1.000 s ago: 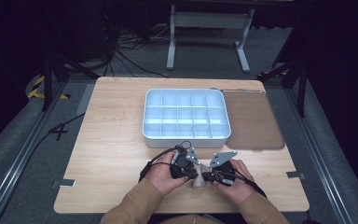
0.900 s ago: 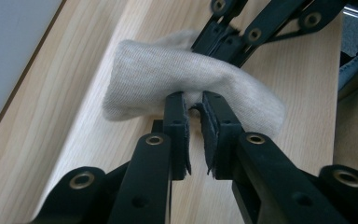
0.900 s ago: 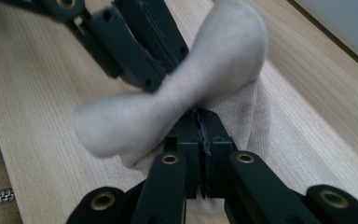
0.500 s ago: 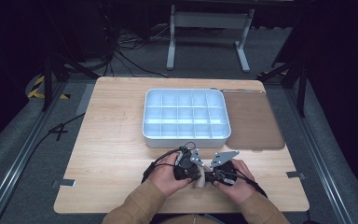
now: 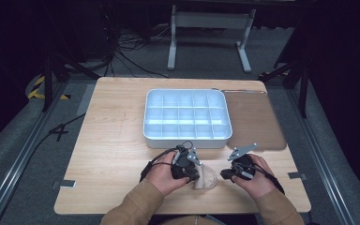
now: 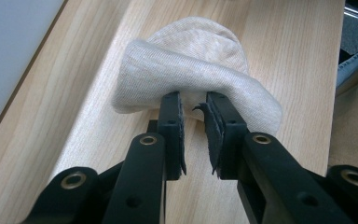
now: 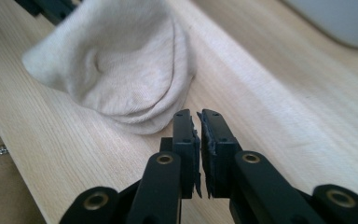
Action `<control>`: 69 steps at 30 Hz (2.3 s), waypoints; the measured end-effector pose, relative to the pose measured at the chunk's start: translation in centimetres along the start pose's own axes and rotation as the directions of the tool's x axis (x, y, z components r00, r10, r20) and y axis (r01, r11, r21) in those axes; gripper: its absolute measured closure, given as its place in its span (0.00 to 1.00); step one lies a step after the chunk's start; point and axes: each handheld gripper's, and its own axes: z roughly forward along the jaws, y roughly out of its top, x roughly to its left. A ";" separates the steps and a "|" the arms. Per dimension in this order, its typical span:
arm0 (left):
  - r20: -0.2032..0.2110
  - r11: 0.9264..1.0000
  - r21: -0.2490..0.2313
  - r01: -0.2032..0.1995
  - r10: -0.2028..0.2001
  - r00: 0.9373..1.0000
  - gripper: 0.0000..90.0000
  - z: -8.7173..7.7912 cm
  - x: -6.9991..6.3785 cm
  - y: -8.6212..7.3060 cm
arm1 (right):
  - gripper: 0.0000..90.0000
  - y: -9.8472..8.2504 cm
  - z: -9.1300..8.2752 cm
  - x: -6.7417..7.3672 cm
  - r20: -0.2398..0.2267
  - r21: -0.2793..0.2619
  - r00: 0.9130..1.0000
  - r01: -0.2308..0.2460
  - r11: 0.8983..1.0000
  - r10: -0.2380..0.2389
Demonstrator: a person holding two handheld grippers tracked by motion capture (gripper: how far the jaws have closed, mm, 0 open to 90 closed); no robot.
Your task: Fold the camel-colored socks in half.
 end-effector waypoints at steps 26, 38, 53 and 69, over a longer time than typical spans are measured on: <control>0.005 0.996 -0.024 -0.092 0.092 0.996 0.76 2.0 -0.7 1.4 | 0.94 0.2 2.1 1.6 0.014 -0.008 0.998 0.061 0.998 -0.061; -0.019 0.994 -0.033 -0.100 0.099 0.995 0.38 3.0 -0.3 1.0 | 0.92 0.1 2.1 1.6 0.018 -0.001 0.998 0.055 0.998 -0.055; -0.036 0.992 -0.033 -0.124 0.123 0.992 0.35 3.2 -0.5 1.2 | 0.82 0.2 0.9 1.1 0.015 -0.022 1.000 0.012 1.000 -0.011; -0.059 0.993 -0.032 -0.114 0.112 0.992 0.27 3.5 -0.6 1.1 | 0.52 1.0 0.8 1.1 -0.006 -0.137 0.998 -0.065 0.988 0.065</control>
